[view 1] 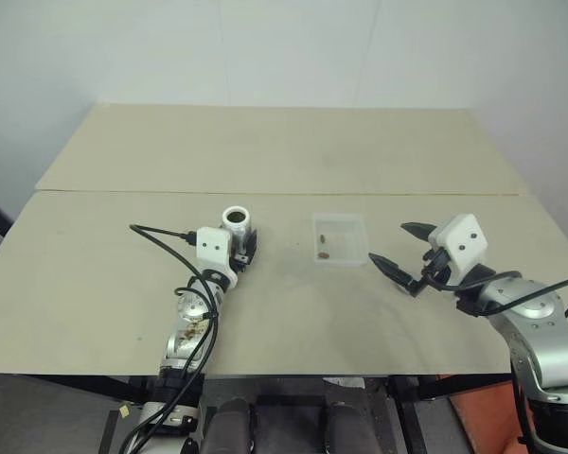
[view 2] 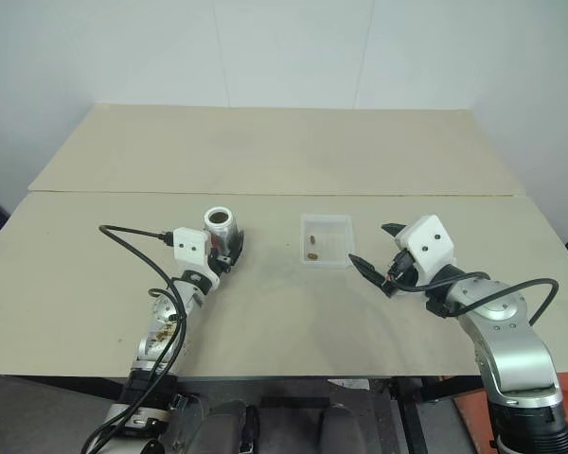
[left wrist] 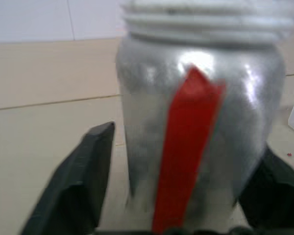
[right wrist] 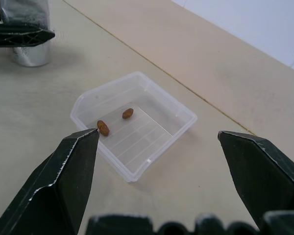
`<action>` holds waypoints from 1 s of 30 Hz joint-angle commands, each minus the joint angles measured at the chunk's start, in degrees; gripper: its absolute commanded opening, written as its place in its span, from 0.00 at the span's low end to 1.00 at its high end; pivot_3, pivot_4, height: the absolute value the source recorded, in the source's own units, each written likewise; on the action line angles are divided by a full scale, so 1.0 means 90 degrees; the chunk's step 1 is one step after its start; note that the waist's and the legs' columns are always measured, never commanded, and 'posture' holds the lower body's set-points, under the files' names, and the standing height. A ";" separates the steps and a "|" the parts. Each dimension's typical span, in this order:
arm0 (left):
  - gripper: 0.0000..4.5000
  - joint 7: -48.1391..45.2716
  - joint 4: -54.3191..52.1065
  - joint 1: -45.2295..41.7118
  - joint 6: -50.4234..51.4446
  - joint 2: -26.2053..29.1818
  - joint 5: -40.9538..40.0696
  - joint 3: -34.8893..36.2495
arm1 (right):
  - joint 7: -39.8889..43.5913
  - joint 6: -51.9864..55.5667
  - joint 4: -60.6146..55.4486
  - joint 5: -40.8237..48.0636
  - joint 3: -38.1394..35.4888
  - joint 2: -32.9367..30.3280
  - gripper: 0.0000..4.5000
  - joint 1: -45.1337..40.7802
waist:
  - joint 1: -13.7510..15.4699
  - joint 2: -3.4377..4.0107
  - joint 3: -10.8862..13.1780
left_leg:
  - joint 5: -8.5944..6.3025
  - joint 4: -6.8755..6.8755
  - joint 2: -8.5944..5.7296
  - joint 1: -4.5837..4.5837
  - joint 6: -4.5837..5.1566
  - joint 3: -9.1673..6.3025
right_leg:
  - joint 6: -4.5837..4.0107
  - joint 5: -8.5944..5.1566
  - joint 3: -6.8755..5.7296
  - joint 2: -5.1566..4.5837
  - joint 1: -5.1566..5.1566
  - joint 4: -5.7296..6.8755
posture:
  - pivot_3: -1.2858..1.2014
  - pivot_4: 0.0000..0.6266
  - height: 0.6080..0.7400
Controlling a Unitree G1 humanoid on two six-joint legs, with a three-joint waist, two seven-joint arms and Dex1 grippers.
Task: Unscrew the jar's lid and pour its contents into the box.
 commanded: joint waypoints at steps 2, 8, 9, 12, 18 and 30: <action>1.00 -0.0200 -0.0352 0.0101 0.0097 0.0043 -0.0210 0.0039 | 0.0039 -0.0232 -0.0094 0.0002 -0.0067 0.0011 1.00 -0.0092 | -0.0001 0.0000 0.0000 | -0.0001 -0.0002 0.0001 -0.0001 0.0001 0.0000 | 0.0000 0.0000 0.0000 0.0000 0.0000 -0.0004 | 0.52 0.24 1.00; 1.00 -0.0568 -0.1441 0.0638 0.0837 0.0302 -0.0601 0.0053 | 0.0055 -0.0327 0.0002 -0.0072 0.0003 0.0015 1.00 -0.0152 | -0.0019 0.0000 0.0000 | -0.0002 -0.0006 0.0004 -0.0004 0.0002 0.0001 | 0.0000 0.0000 0.0000 0.0000 -0.0005 -0.0007 | 0.52 0.24 1.00; 1.00 -0.0617 -0.1713 0.0801 0.0946 0.0410 -0.0609 0.0060 | 0.0061 -0.0345 0.0033 -0.0077 0.0010 0.0017 1.00 -0.0172 | -0.0018 0.0000 0.0000 | -0.0002 -0.0007 0.0005 -0.0003 0.0002 0.0001 | 0.0000 0.0000 0.0000 0.0000 -0.0004 -0.0007 | 0.52 0.24 1.00; 1.00 -0.0707 -0.2436 0.1227 0.1299 0.0666 -0.0751 0.0192 | 0.0110 -0.0429 0.0139 -0.0096 0.0053 0.0019 1.00 -0.0210 | -0.0027 0.0001 0.0000 | -0.0002 -0.0009 0.0007 -0.0002 0.0002 0.0002 | -0.0001 0.0000 0.0001 0.0000 -0.0005 -0.0008 | 0.52 0.24 1.00; 1.00 -0.1351 -0.3737 0.2184 0.2174 0.1413 -0.1569 0.0578 | 0.0194 -0.0541 0.0328 -0.0135 0.0121 0.0012 1.00 -0.0336 | -0.0064 0.0004 0.0003 | -0.0002 -0.0015 0.0013 0.0000 0.0001 0.0002 | -0.0005 -0.0001 0.0003 -0.0001 -0.0008 -0.0009 | 0.52 0.24 1.00; 1.00 -0.3536 -0.4502 0.3379 0.1870 0.3179 -0.2859 0.1615 | 0.2799 -0.1339 0.0760 0.0943 -0.1070 -0.1332 1.00 0.0601 | 0.0006 0.0011 0.0008 | -0.0002 -0.0048 0.0018 0.0004 0.0000 0.0014 | -0.0019 -0.0010 0.0003 -0.0007 -0.0016 -0.0034 | 0.52 0.24 1.00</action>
